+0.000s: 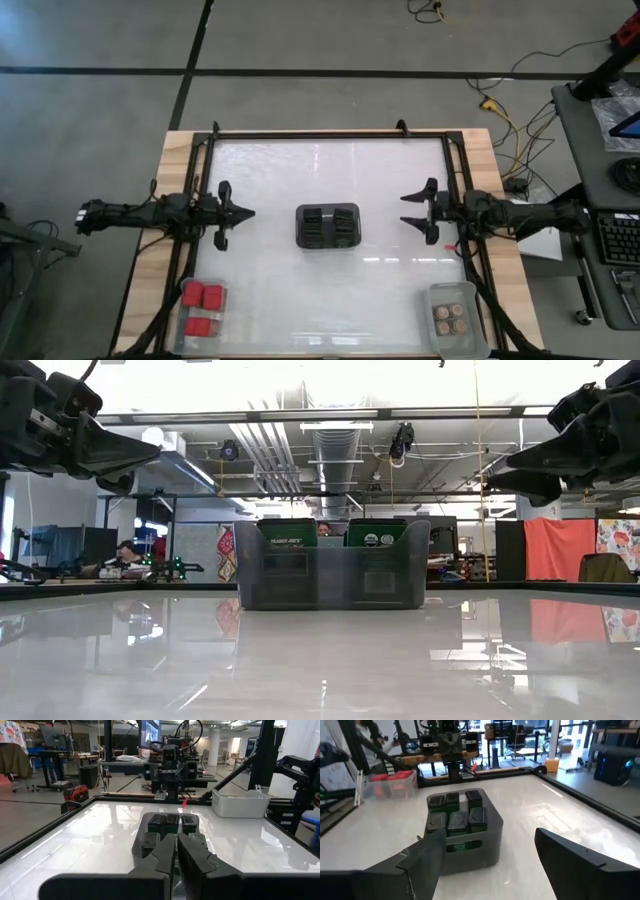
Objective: Sort spices by type
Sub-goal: Return to Home Position
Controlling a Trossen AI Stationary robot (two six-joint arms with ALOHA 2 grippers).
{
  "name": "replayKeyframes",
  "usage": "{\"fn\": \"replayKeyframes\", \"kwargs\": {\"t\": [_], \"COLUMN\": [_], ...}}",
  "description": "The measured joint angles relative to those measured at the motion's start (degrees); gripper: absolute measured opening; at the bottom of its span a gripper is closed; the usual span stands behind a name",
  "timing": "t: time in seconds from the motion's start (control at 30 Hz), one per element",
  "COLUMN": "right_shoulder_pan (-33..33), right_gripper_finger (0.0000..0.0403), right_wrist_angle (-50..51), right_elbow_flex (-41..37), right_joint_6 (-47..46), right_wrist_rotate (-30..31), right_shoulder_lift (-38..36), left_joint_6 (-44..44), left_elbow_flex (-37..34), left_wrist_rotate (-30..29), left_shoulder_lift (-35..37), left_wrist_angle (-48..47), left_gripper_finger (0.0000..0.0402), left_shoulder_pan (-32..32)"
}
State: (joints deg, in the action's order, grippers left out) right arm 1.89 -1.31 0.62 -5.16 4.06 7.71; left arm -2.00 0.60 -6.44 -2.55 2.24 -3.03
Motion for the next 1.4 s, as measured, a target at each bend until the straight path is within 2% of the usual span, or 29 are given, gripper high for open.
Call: {"fn": "replayKeyframes", "kwargs": {"t": [0.3, 1.1, 1.4], "right_shoulder_pan": [0.00, 0.00, 0.00], "right_gripper_finger": [0.0286, 0.0333, 0.0325], "right_wrist_angle": [0.04, 0.10, 0.11], "right_elbow_flex": [0.00, -0.01, -0.02], "right_joint_6": [-2.79, -2.79, -2.79], "right_wrist_rotate": [0.01, 0.01, 0.01], "right_shoulder_lift": [-0.03, -0.05, -0.05], "left_joint_6": [0.00, -0.01, -0.02], "left_elbow_flex": [0.57, 0.74, 0.74], "left_wrist_rotate": [-0.04, -0.04, -0.04], "left_shoulder_lift": [-0.22, -0.76, -0.76], "left_wrist_angle": [0.12, 0.28, 0.28], "left_gripper_finger": [0.0003, 0.0004, 0.0004], "left_shoulder_pan": [-0.02, 0.02, 0.02]}}
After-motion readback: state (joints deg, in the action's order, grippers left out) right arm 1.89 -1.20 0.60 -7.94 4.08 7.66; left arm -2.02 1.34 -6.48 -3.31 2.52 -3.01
